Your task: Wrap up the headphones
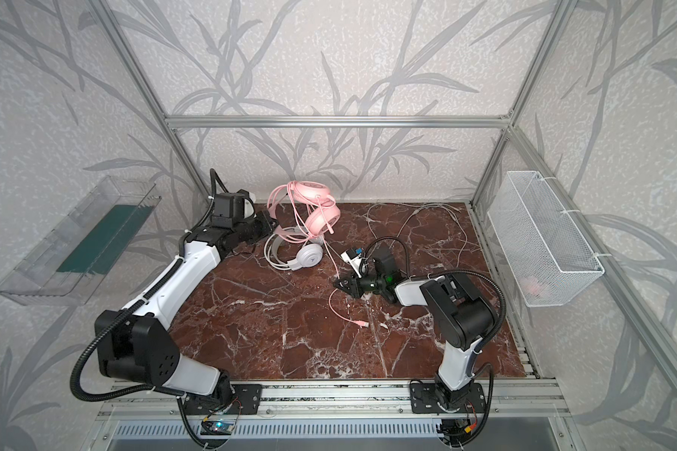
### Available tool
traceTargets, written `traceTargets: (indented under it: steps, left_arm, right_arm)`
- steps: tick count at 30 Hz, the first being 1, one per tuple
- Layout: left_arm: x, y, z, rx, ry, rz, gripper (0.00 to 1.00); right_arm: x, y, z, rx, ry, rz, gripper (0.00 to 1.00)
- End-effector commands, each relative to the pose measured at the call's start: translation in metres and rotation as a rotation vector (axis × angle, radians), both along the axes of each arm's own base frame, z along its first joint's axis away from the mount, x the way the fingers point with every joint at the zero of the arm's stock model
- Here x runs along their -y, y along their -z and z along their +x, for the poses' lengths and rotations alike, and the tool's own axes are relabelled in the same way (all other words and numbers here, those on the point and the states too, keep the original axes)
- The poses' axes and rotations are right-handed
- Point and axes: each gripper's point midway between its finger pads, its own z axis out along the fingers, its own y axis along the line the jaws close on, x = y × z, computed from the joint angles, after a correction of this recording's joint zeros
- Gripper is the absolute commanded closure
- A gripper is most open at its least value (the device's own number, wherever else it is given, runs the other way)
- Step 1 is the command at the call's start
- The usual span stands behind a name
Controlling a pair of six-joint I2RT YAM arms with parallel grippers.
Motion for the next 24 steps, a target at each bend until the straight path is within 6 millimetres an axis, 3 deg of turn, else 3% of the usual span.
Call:
traceTargets:
  steps: [1,12,19,23,24]
  left_arm:
    - [-0.004,-0.048,0.02,0.134,-0.057,-0.067,1.0]
    - [-0.009,-0.041,0.024,0.113,-0.086,-0.047,1.0]
    - [-0.009,-0.04,0.025,0.111,-0.086,-0.039,1.0]
    - [-0.012,-0.034,0.025,0.101,-0.096,-0.017,1.0]
    - [-0.014,-0.031,0.025,0.095,-0.103,-0.007,1.0]
  right_arm:
    - [0.0,-0.003,-0.018,-0.015,-0.044,-0.017,0.86]
    - [-0.009,0.002,-0.051,-0.094,-0.162,-0.035,0.86]
    - [-0.008,0.009,-0.058,-0.12,-0.181,-0.059,0.86]
    - [-0.006,0.008,-0.062,-0.116,-0.187,-0.071,0.89]
    - [-0.006,-0.001,-0.064,-0.089,-0.195,-0.064,0.91]
